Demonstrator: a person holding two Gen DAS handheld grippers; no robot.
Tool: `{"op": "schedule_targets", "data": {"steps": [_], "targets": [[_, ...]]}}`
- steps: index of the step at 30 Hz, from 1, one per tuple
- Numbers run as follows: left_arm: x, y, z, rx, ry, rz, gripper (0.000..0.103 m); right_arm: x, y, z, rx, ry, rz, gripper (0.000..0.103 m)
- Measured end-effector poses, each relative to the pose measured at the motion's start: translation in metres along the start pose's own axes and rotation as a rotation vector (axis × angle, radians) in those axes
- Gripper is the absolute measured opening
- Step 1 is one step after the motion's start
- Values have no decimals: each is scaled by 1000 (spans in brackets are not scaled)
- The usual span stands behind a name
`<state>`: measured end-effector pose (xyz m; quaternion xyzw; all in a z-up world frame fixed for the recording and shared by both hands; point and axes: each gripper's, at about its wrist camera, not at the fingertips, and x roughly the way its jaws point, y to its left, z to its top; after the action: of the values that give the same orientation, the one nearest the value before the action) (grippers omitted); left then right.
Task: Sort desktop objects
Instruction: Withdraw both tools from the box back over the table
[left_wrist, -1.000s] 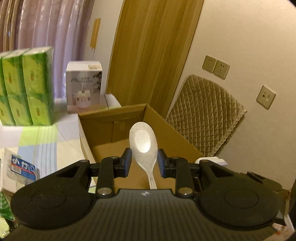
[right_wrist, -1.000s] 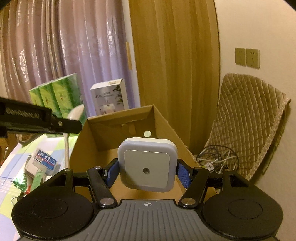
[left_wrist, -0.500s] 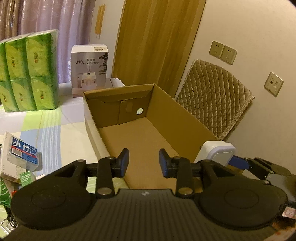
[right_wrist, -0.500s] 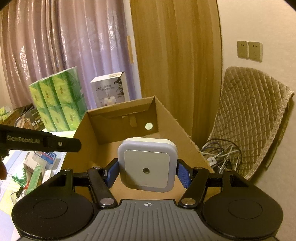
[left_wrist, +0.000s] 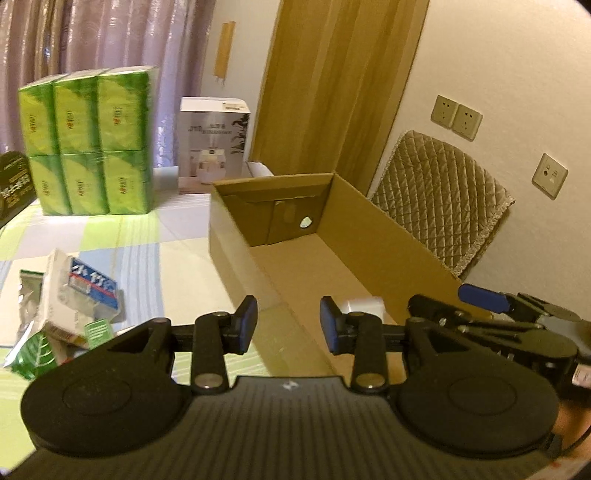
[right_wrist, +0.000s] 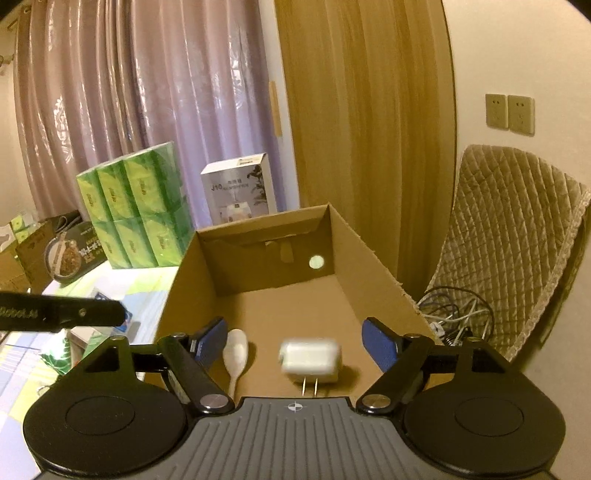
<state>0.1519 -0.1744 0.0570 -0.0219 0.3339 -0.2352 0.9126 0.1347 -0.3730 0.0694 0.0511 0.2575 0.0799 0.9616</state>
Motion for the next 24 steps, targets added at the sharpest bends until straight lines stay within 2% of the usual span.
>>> {"op": "schedule_targets", "data": {"steps": [7, 13, 16, 18, 20, 22, 24], "targets": [[-34, 28, -22, -8, 13, 49, 33, -12, 25, -5, 6, 7, 38, 79], [-62, 64, -45, -42, 24, 114, 42, -21, 58, -8, -25, 17, 88, 79], [-76, 82, -56, -49, 31, 152, 49, -25, 77, -6, -46, 18, 120, 79], [-86, 93, -64, -40, 29, 188, 60, -27, 90, -4, -57, 11, 141, 79], [-96, 106, -72, -40, 30, 226, 66, -28, 101, -2, -60, 11, 164, 79], [-103, 121, -79, -59, 39, 255, 67, -28, 114, -2, -76, 14, 190, 79], [-109, 136, -85, -76, 48, 288, 75, -26, 127, -4, -95, 20, 211, 80]]}}
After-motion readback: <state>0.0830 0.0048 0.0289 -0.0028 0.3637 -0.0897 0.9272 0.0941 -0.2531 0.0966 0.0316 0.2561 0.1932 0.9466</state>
